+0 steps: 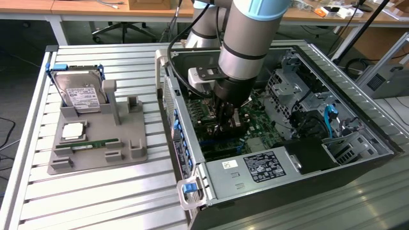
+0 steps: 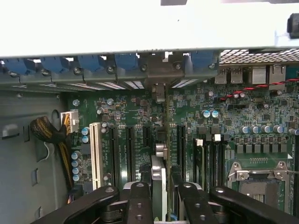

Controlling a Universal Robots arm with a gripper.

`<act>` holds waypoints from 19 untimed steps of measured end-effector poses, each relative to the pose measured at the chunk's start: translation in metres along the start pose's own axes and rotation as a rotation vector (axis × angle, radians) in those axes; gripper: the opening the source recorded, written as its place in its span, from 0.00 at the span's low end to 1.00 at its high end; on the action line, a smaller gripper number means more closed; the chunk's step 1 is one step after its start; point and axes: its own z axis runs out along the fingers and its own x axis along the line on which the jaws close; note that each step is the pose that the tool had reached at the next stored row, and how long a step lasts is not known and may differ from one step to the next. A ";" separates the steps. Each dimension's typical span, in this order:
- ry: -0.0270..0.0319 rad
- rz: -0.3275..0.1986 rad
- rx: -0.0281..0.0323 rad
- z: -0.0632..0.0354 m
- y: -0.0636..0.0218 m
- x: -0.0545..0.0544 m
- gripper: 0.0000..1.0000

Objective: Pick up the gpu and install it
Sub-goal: 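Insert the gpu into the slot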

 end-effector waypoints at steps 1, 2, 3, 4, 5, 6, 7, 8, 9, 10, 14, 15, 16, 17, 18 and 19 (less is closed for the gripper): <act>0.0014 0.000 0.0001 0.0000 -0.0001 0.000 0.27; 0.0061 0.000 0.0000 -0.0001 -0.0003 0.000 0.27; 0.0135 0.000 0.0002 -0.0001 -0.0010 -0.001 0.27; 0.0207 0.000 0.0006 0.0000 -0.0019 -0.002 0.27; 0.0275 0.000 0.0007 -0.0001 -0.0026 -0.003 0.27; 0.0355 0.000 0.0009 -0.0002 -0.0031 -0.004 0.27; 0.0425 0.000 0.0010 -0.0002 -0.0035 -0.005 0.27; 0.0494 0.000 0.0013 -0.0001 -0.0040 -0.005 0.27; 0.0545 0.000 0.0015 -0.0001 -0.0041 -0.005 0.27; 0.0618 0.000 0.0017 -0.0001 -0.0041 -0.005 0.27; 0.0669 0.000 0.0017 -0.0002 -0.0041 -0.006 0.27; 0.0665 0.000 0.0017 -0.0002 -0.0041 -0.006 0.27; 0.0664 0.000 0.0018 -0.0002 -0.0042 -0.006 0.27; 0.0664 0.000 0.0018 -0.0002 -0.0042 -0.006 0.27; 0.0659 0.000 0.0017 -0.0002 -0.0041 -0.006 0.27; 0.0650 0.000 0.0016 -0.0003 -0.0041 -0.006 0.27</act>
